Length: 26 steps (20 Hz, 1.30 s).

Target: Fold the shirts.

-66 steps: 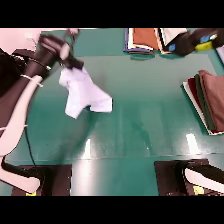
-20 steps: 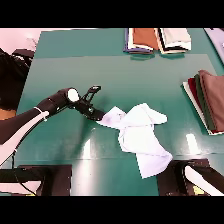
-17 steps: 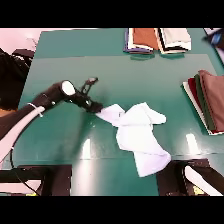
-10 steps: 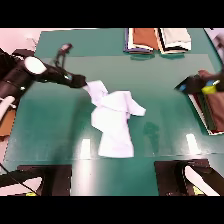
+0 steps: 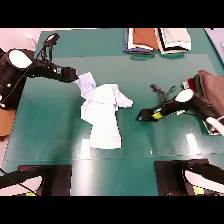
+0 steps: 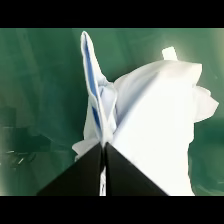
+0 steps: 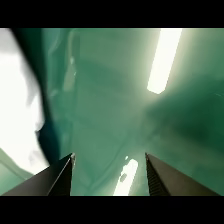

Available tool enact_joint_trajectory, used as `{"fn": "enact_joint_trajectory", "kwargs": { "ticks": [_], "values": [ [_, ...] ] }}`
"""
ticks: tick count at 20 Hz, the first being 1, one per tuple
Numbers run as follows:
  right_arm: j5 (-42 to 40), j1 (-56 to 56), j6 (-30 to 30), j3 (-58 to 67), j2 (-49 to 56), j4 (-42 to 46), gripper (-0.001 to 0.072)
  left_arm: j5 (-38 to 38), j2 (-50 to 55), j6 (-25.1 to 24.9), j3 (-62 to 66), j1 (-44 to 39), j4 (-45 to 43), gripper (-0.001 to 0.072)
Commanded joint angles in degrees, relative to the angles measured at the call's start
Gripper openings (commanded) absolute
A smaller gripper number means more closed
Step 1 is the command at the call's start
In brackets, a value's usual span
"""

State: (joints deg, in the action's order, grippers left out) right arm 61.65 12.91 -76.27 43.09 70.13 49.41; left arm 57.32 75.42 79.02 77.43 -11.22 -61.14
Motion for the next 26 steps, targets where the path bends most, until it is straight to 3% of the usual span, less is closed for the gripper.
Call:
{"fn": "enact_joint_trajectory", "kwargs": {
  "ticks": [1, 3, 14, 23, 24, 25, 26],
  "values": [
    [-3.85, 12.35, 0.48, -0.70, 4.00, -3.32, 0.0512, 0.31, -0.07, 0.00, 0.07, 0.09, -0.39, 0.0026],
    [-8.31, 15.32, -0.07, -0.50, 4.02, -3.23, 0.0462, 0.35, -0.07, -0.02, 0.07, 0.09, -0.39, 0.0026],
    [-14.36, -3.52, -2.29, 10.64, 4.98, -2.73, 0.0460, 0.66, -0.07, -0.02, 0.07, 0.09, -0.55, 0.0025],
    [-6.97, 4.61, -1.18, 24.22, 22.56, -2.47, 0.0458, 0.46, -0.07, -0.02, 0.07, 0.09, -0.59, 0.0025],
    [-5.64, 5.22, -1.18, 25.44, 23.96, -1.46, 0.0434, 0.44, -0.07, -0.02, 0.07, 0.09, -0.59, 0.0025],
    [-4.83, 5.60, -1.18, 26.27, 24.65, -0.20, 0.0352, 0.46, -0.07, -0.02, 0.07, 0.09, -0.61, 0.0026],
    [-4.59, 5.97, -1.14, 26.88, 24.79, 1.51, 0.0155, 0.46, -0.09, -0.02, 0.07, 0.09, -0.61, 0.0026]
  ]
}}
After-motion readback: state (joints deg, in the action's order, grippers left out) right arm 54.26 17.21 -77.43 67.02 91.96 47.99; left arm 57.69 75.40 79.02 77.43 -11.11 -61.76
